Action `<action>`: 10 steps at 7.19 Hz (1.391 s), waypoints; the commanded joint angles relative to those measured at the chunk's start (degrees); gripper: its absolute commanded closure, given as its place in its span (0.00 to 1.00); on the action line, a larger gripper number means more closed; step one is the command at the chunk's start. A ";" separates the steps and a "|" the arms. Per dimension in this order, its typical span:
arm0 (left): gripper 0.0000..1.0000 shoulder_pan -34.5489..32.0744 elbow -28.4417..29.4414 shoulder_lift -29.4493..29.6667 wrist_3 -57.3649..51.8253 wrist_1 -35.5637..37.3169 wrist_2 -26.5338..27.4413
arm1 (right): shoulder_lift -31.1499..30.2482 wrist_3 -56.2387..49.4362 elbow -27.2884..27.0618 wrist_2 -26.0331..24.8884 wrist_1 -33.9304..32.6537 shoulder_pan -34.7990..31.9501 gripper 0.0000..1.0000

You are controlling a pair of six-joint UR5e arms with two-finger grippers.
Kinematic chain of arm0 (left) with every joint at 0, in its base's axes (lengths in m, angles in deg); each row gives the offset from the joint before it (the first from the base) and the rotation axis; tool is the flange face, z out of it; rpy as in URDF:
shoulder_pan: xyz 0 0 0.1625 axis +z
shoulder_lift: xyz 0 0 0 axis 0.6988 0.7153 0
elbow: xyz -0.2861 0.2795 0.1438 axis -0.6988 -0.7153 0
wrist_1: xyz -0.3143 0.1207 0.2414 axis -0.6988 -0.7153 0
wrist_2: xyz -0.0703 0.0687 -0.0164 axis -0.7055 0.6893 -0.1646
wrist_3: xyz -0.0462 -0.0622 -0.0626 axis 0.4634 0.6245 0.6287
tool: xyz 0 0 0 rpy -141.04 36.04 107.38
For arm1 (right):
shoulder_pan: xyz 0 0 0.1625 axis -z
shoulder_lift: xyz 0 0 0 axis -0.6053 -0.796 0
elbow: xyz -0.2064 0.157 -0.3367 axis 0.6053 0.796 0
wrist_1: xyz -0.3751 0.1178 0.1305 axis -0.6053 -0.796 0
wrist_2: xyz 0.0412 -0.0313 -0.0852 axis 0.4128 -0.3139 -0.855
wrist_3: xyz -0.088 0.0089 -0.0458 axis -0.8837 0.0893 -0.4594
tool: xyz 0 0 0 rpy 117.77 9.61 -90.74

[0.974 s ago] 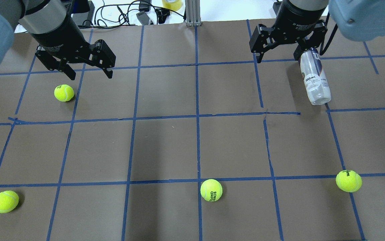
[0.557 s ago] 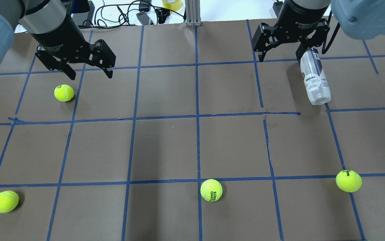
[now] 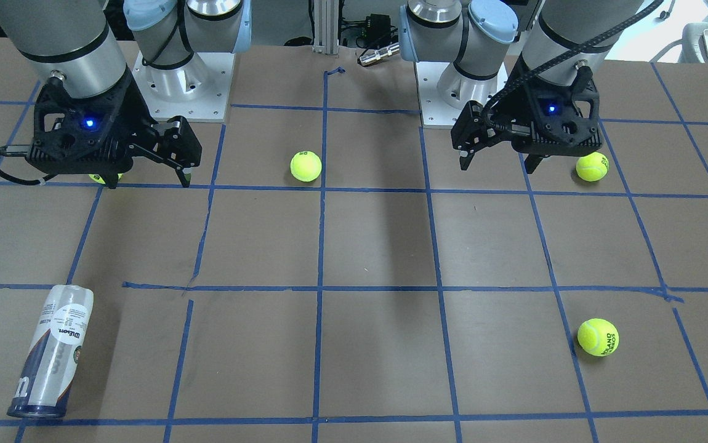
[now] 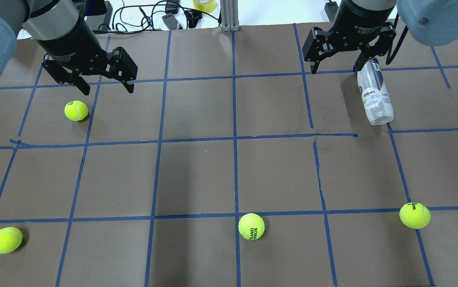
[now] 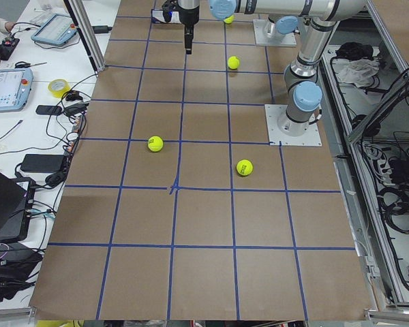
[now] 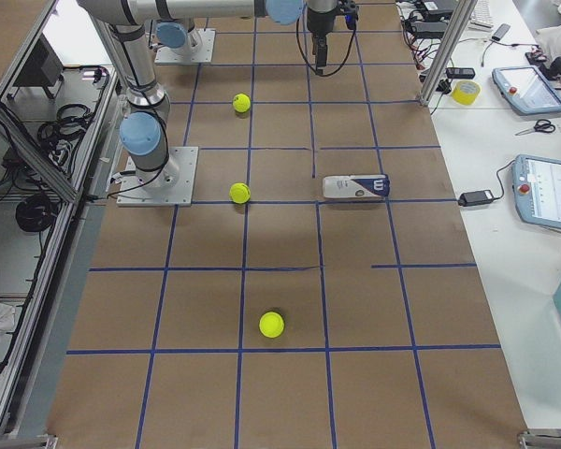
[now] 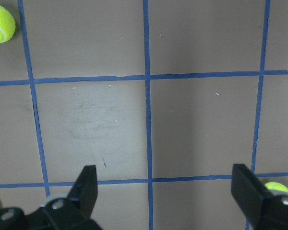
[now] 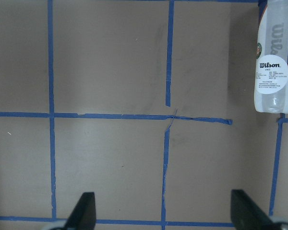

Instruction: Lift up tennis ball bucket

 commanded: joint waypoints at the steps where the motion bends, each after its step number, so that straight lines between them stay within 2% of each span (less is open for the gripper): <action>1: 0.00 0.02 0.00 -0.13 0.00 0.00 0.14 | 0.14 -0.72 -0.79 0.25 -0.88 -0.13 0.00; 5: 0.00 0.37 0.00 -0.04 0.00 0.00 0.32 | 0.75 -0.73 -0.97 0.25 -2.91 -0.13 0.00; 7: 0.00 0.11 0.00 -0.13 0.00 0.00 0.32 | 7.66 -0.99 1.56 0.07 -4.83 5.46 0.00; 9: 0.00 0.02 0.00 -0.04 0.00 0.09 0.23 | 17.05 -11.06 4.81 -0.19 -9.04 11.72 0.00; 10: 0.00 0.36 -0.09 -0.13 0.00 0.00 0.32 | 21.89 -13.36 5.44 -1.41 -13.41 14.00 0.00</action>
